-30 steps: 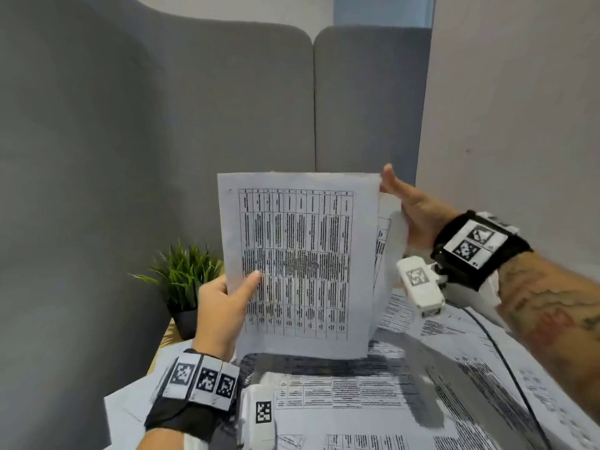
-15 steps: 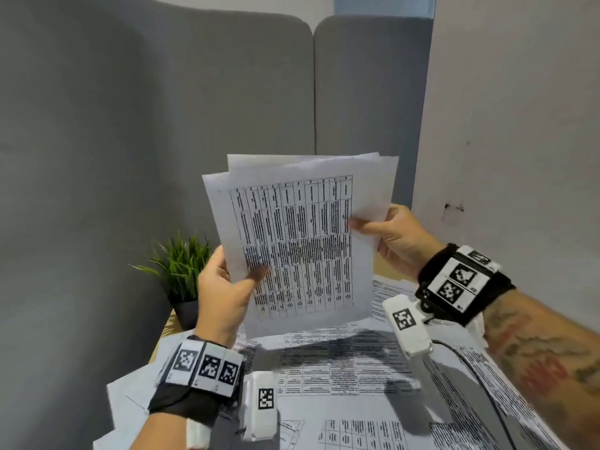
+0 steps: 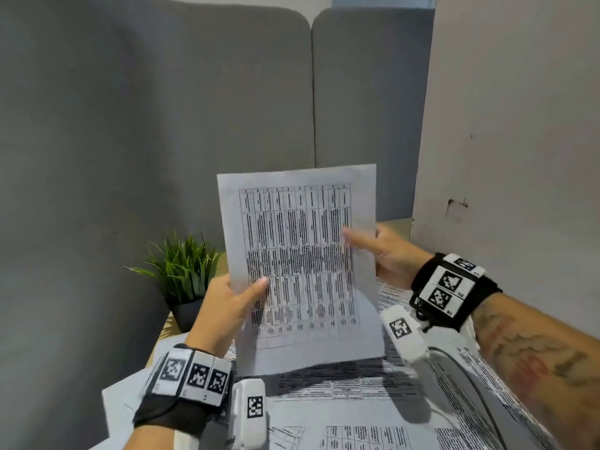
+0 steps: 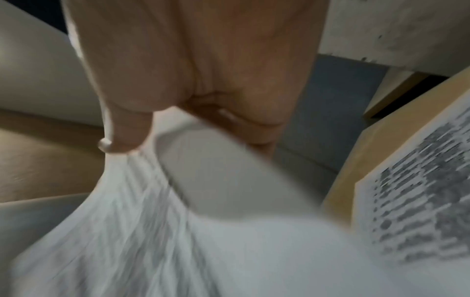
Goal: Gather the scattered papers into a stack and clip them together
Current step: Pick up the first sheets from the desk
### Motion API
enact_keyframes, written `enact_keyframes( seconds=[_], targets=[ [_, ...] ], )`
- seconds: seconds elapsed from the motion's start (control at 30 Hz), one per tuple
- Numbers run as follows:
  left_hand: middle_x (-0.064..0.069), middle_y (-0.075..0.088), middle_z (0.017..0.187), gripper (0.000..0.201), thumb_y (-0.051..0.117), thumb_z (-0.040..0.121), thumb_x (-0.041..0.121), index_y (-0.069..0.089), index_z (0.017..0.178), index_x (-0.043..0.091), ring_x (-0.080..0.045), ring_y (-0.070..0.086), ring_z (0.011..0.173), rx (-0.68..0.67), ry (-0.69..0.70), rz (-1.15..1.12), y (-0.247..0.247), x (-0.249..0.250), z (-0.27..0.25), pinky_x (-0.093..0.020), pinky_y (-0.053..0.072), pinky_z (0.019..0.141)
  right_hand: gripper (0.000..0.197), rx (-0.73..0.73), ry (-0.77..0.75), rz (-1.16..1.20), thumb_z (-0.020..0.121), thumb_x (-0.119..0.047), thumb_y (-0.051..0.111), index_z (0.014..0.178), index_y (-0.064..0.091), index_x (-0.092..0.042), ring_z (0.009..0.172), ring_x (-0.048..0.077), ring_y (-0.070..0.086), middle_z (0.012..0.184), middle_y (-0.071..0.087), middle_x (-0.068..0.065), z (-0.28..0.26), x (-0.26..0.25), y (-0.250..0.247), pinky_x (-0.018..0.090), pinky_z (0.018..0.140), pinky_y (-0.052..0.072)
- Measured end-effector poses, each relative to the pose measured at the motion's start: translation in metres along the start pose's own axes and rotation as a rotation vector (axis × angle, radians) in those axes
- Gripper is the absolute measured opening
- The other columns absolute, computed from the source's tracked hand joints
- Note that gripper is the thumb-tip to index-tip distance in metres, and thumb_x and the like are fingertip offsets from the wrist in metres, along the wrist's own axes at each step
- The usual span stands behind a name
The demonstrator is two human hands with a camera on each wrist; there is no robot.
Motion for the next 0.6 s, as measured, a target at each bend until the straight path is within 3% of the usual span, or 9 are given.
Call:
enact_keyframes(
  seconds=[0.07,0.17,0.2,0.27,0.3,0.37,0.43,0.53,0.6],
  targets=[
    [0.003,0.070,0.063,0.019,0.064,0.091,0.009,0.068,0.073,0.009,-0.011,0.066,0.063,0.083,-0.036,0.052,-0.009,-0.011,0.003,-0.027,0.050,0.063,0.076,0.049,0.086,-0.064,0.075,-0.068,0.063,0.121,0.064,-0.007,0.095,0.027,0.065,0.115,0.069,0.018,0.013,0.012,-0.018,0.042,0.087,0.051],
    [0.000,0.061,0.062,0.028,0.064,0.093,0.011,0.061,0.065,0.010,-0.019,0.058,0.064,0.165,-0.101,0.083,-0.026,-0.024,0.006,-0.033,0.043,0.065,0.052,0.245,0.216,-0.476,0.083,-0.063,0.064,0.109,0.068,-0.018,0.088,0.021,0.062,0.119,0.068,0.013,0.027,0.037,-0.072,0.033,0.074,0.047],
    [-0.005,0.063,0.068,0.024,0.063,0.093,0.012,0.063,0.069,0.008,-0.023,0.059,0.069,0.180,-0.112,0.075,-0.029,-0.027,0.007,-0.035,0.044,0.067,0.051,0.228,0.292,-0.726,0.085,-0.057,0.067,0.115,0.066,-0.016,0.095,0.022,0.060,0.123,0.064,0.012,0.029,0.046,-0.085,0.032,0.077,0.046],
    [-0.012,0.071,0.082,0.015,0.062,0.094,0.013,0.068,0.082,0.006,-0.028,0.065,0.078,0.185,-0.131,0.065,-0.030,-0.031,0.008,-0.041,0.049,0.074,0.071,0.109,0.516,-1.108,0.086,-0.054,0.067,0.139,0.051,-0.008,0.124,0.029,0.050,0.142,0.048,0.011,0.028,0.074,-0.107,0.035,0.099,0.043],
    [-0.013,0.074,0.088,0.012,0.062,0.094,0.012,0.070,0.088,0.006,-0.029,0.068,0.084,0.181,-0.142,0.065,-0.030,-0.033,0.008,-0.044,0.051,0.080,0.086,0.070,0.629,-1.169,0.084,-0.056,0.069,0.147,0.040,-0.007,0.136,0.030,0.041,0.152,0.038,0.011,0.027,0.089,-0.117,0.037,0.109,0.037],
    [-0.011,0.076,0.093,0.011,0.062,0.094,0.011,0.072,0.093,0.008,-0.029,0.070,0.091,0.168,-0.155,0.063,-0.028,-0.036,0.007,-0.048,0.053,0.087,0.107,0.057,0.753,-1.165,0.071,-0.061,0.076,0.153,0.029,-0.009,0.144,0.030,0.033,0.159,0.030,0.011,0.025,0.105,-0.131,0.040,0.117,0.030],
    [-0.014,0.075,0.097,0.012,0.061,0.094,0.012,0.071,0.096,0.006,-0.033,0.070,0.095,0.160,-0.165,0.059,-0.028,-0.039,0.008,-0.052,0.053,0.091,0.126,0.039,0.814,-1.189,0.052,-0.068,0.079,0.152,0.032,-0.007,0.143,0.030,0.036,0.158,0.034,0.012,0.032,0.120,-0.143,0.042,0.117,0.031],
    [-0.022,0.072,0.100,0.017,0.062,0.094,0.015,0.069,0.096,0.000,-0.040,0.067,0.098,0.171,-0.169,0.030,-0.031,-0.043,0.008,-0.057,0.049,0.094,0.133,0.060,0.818,-1.262,0.046,-0.079,0.080,0.152,0.034,-0.013,0.139,0.028,0.043,0.156,0.039,0.008,0.051,0.139,-0.167,0.041,0.111,0.039],
    [-0.024,0.071,0.101,0.025,0.065,0.093,0.020,0.066,0.097,-0.004,-0.045,0.065,0.100,0.177,-0.174,0.005,-0.032,-0.045,0.007,-0.059,0.046,0.095,0.129,0.061,0.812,-1.340,0.024,-0.093,0.072,0.129,0.062,-0.019,0.119,0.023,0.062,0.132,0.065,0.004,0.064,0.152,-0.187,0.039,0.101,0.050]
  ],
)
Point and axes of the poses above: each hand's wrist, its own z-axis towards the middle knuckle, its own y-axis out of the palm, x = y × z, the point moved 8 cm from there along z, towards the middle knuckle
